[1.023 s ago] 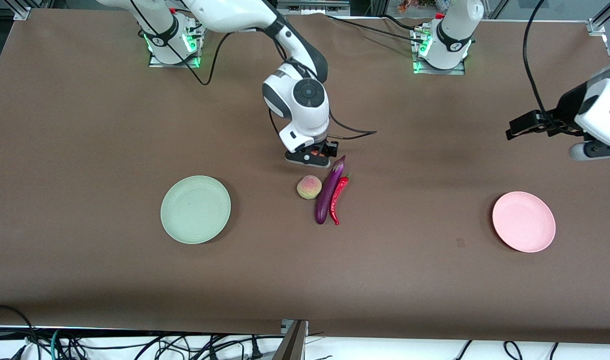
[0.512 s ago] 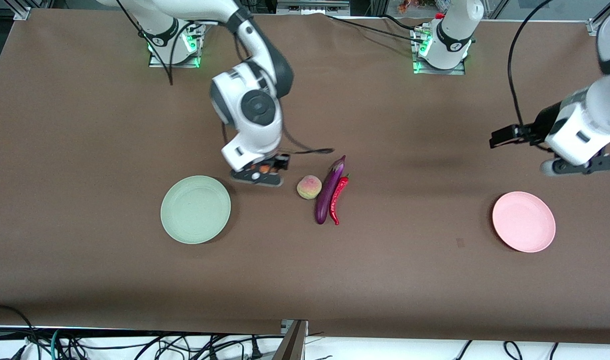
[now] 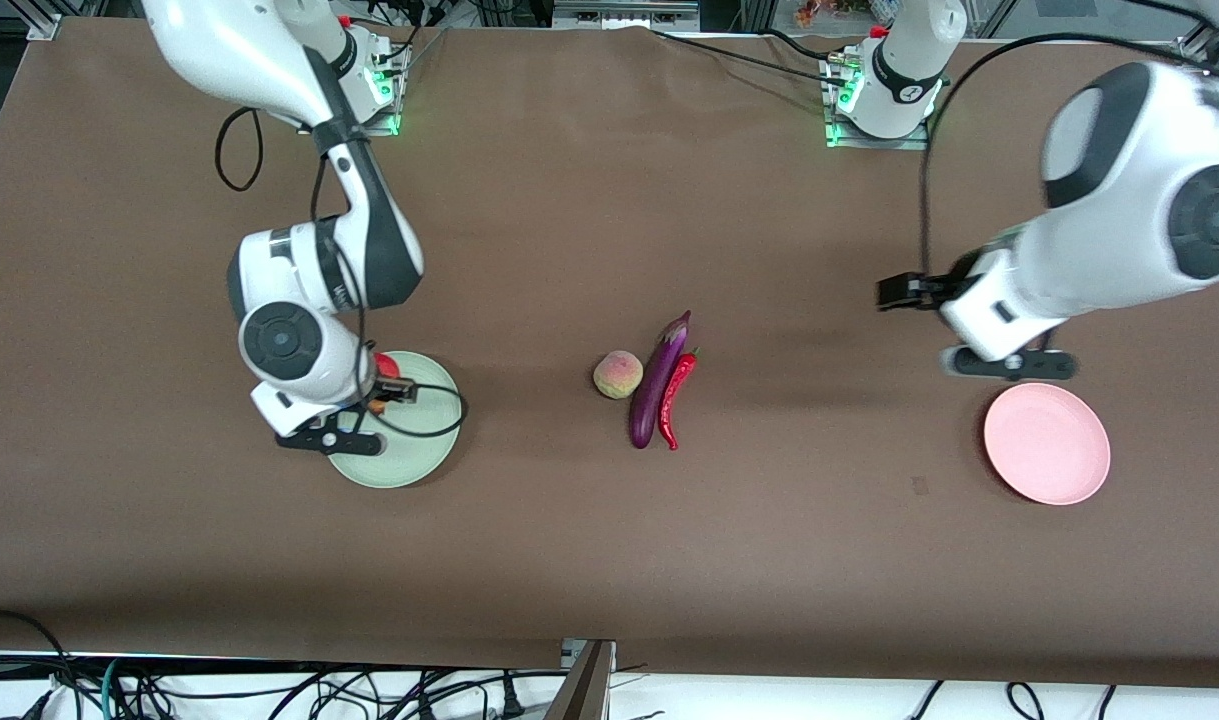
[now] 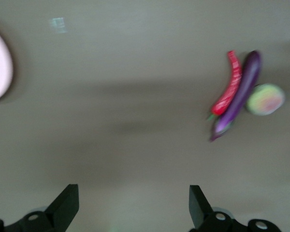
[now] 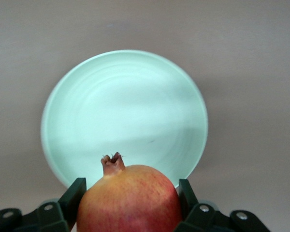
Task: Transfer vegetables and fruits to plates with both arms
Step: 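Carry the pomegranate to the green plate while the left gripper reaches the chili, then release the pomegranate on the green plate while the left gripper grasps the chili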
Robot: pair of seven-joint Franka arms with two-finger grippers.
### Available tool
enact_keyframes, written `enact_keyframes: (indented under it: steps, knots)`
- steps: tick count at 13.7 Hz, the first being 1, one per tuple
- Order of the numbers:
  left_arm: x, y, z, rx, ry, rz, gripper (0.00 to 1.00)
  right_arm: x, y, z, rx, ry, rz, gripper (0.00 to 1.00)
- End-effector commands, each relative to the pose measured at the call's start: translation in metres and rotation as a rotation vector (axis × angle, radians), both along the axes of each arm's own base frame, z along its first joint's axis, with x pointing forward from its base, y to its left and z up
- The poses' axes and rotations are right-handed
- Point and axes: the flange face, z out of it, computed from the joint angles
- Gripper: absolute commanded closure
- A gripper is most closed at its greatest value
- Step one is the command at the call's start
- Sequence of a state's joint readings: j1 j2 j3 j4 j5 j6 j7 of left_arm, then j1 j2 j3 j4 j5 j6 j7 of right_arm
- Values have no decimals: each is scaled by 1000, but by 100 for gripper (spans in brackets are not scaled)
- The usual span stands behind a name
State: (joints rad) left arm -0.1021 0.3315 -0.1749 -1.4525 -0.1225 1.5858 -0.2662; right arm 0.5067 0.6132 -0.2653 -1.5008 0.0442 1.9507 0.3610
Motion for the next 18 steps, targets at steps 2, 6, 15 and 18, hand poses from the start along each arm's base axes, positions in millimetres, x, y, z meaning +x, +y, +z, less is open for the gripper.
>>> enact_keyframes:
  steps: [2, 6, 15, 18]
  knots:
    - [22, -104, -111, -22, -30, 107, 0, 16, -45, -46, 63, 13, -65, 70]
    - [36, -130, -196, -47, -79, 143, 0, 18, -56, -73, 115, 18, -82, 70]
    - [38, -157, -297, -76, -148, 219, 0, 24, -58, -97, 107, -32, -75, 70]
    - [32, -164, -308, -56, -134, 249, 0, 24, -58, -105, 104, -33, -73, 69]
